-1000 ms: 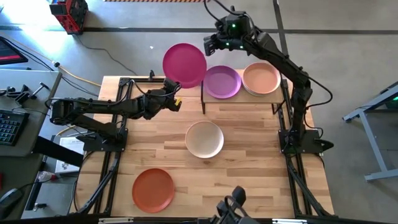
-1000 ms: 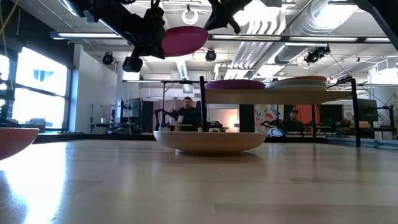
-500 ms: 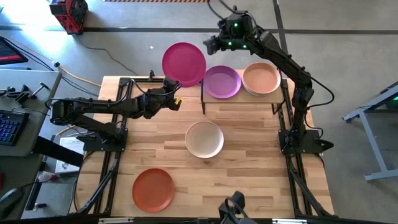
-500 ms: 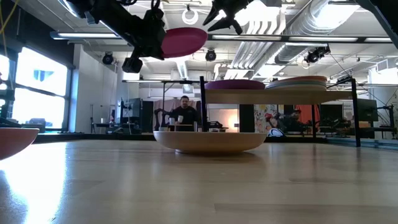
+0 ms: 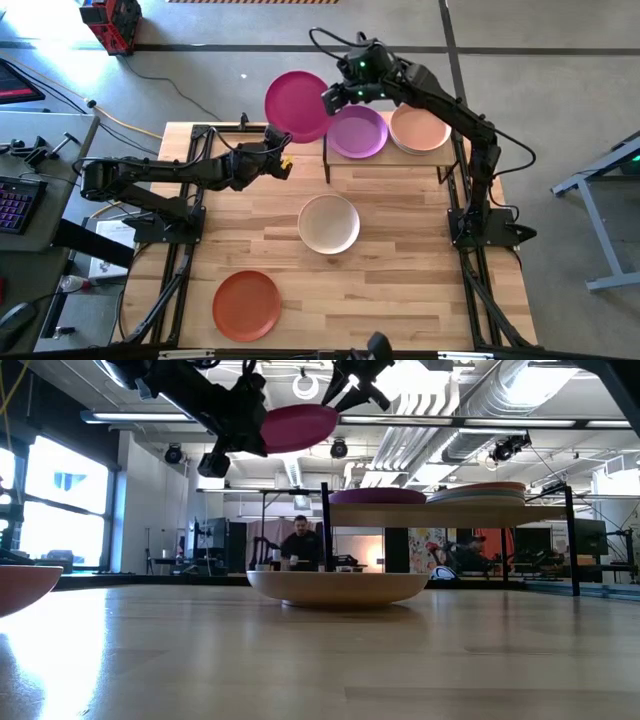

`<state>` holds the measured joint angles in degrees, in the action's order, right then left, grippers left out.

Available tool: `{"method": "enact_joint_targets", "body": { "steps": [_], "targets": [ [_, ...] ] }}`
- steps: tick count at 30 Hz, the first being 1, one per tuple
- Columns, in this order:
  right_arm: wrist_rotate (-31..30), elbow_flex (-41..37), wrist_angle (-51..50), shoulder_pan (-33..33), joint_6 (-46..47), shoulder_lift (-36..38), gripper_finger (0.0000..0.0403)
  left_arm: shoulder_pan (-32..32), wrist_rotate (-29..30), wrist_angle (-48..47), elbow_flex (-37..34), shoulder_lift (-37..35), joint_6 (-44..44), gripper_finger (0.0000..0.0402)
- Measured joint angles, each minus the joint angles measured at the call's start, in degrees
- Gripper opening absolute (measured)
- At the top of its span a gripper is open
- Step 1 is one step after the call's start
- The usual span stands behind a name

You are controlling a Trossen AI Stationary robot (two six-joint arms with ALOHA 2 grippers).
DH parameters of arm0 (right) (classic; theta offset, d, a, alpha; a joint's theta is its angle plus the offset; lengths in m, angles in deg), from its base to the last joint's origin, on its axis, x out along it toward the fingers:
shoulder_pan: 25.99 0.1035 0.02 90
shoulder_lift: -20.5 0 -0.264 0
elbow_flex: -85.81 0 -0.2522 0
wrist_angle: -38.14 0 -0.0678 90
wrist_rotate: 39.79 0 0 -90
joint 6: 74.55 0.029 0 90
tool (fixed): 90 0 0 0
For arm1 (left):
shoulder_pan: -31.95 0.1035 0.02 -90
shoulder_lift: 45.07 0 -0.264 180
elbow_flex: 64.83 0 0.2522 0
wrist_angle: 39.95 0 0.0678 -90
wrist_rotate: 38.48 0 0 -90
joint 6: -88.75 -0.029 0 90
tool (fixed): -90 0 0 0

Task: Place and stack plates onto a shelf
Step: Stack the pink plate on top of the violet plate

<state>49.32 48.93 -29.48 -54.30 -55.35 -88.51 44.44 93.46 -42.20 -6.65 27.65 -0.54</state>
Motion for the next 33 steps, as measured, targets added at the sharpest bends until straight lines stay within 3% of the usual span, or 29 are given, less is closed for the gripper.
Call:
{"method": "enact_joint_targets", "body": {
  "steps": [11, 20, 33],
  "targets": [
    [-2.49, 0.00, -2.48, 1.05, 1.73, -1.51, 0.0110, -0.04, -1.77, 0.00, 0.00, 0.00, -0.86, 0.0007],
    [-3.03, 0.00, -2.56, 1.07, 3.29, -1.62, 0.0008, -0.02, -1.88, 0.09, 0.09, -0.03, -0.81, 0.0008],
    [-3.38, 0.00, -2.79, 1.09, 7.34, -1.62, 0.0003, -0.07, -2.24, -0.13, 0.09, -0.04, 4.95, 0.0008]
  ]
}}
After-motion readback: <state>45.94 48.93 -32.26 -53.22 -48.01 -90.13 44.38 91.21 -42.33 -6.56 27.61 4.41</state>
